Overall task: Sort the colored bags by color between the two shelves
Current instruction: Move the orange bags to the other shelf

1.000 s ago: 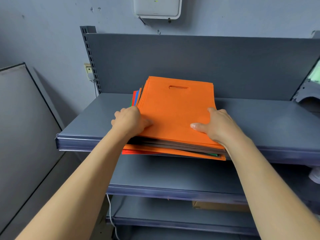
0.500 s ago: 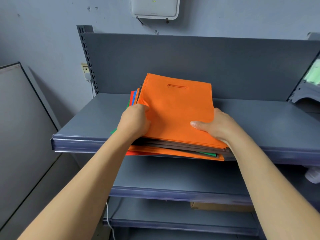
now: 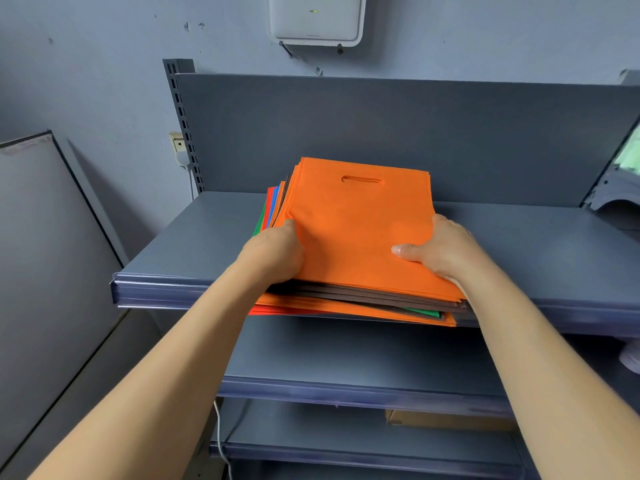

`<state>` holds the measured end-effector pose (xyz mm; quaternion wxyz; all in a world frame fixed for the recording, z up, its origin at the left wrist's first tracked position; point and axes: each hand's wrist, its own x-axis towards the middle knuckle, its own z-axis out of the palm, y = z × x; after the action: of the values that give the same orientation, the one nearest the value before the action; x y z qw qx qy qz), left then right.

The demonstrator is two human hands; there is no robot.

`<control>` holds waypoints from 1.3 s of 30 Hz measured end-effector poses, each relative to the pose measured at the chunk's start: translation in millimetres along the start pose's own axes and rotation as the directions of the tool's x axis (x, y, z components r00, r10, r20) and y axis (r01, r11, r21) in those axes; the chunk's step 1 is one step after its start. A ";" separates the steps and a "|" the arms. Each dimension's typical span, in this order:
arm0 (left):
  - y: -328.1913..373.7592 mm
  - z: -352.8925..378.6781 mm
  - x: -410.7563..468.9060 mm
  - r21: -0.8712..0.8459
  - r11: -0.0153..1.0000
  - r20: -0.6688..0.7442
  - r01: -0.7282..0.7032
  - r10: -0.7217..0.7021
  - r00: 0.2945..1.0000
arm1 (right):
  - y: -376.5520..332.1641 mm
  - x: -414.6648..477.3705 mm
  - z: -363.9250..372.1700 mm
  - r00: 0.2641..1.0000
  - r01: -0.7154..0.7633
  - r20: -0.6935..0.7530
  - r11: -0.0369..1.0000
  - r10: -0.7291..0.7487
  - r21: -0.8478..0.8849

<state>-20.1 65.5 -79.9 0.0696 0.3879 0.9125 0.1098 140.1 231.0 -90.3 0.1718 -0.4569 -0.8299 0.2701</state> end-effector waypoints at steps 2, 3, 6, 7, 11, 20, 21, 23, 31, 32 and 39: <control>1.8 -3.7 -1.1 0.010 1.000 0.004 0.010 -0.010 1.000 | -0.3 0.6 0.2 1.000 0.005 -0.001 1.000 -0.005 -0.003; 2.6 -5.0 -1.3 0.010 1.000 0.007 0.016 -0.016 1.000 | -0.4 1.0 0.4 1.000 0.004 0.003 1.000 -0.004 -0.002; 5.7 -6.6 -1.8 0.004 1.000 0.001 0.015 -0.015 1.000 | -0.9 2.0 1.0 1.000 -0.001 0.008 1.000 0.001 0.000; 7.2 -6.1 -2.4 0.001 1.000 -0.009 -0.001 0.001 1.000 | -0.9 2.4 0.9 1.000 -0.004 0.005 1.000 0.004 -0.001; 13.4 -0.7 -8.8 0.015 0.988 -0.064 -0.151 0.152 0.986 | -0.3 3.6 -0.9 1.000 -0.006 -0.007 1.000 0.006 -0.007; 18.0 -2.8 -11.2 0.036 0.977 -0.010 -0.213 0.213 0.977 | 3.8 1.7 -1.9 0.999 -0.025 -0.036 1.000 0.024 -0.016; 16.4 -3.5 -10.3 0.024 0.982 0.018 -0.185 0.184 0.983 | 4.2 1.4 -1.6 0.999 -0.024 -0.034 1.000 0.023 -0.011; 14.3 -5.1 -9.8 0.008 0.991 0.068 -0.136 0.135 0.989 | 4.5 0.4 -1.1 0.999 -0.018 -0.034 1.000 0.018 -0.002; 19.2 -13.0 -15.5 0.010 0.994 0.132 -0.110 0.107 0.985 | 1.1 -2.0 -0.6 0.998 -0.018 -0.055 0.999 0.016 -0.047; 20.6 -12.6 -16.8 0.014 0.993 0.124 -0.115 0.112 0.986 | 0.1 -2.8 -0.9 0.998 -0.021 -0.057 0.999 0.018 -0.048; 27.1 -8.8 -20.4 -0.023 0.987 -0.007 -0.158 0.158 0.987 | -5.6 -7.6 -1.6 0.998 -0.028 -0.066 0.996 0.022 -0.085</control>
<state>10.9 67.8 -63.7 0.0628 0.4579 0.8777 0.1265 141.2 222.6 -85.9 0.1754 -0.4828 -0.8290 0.2213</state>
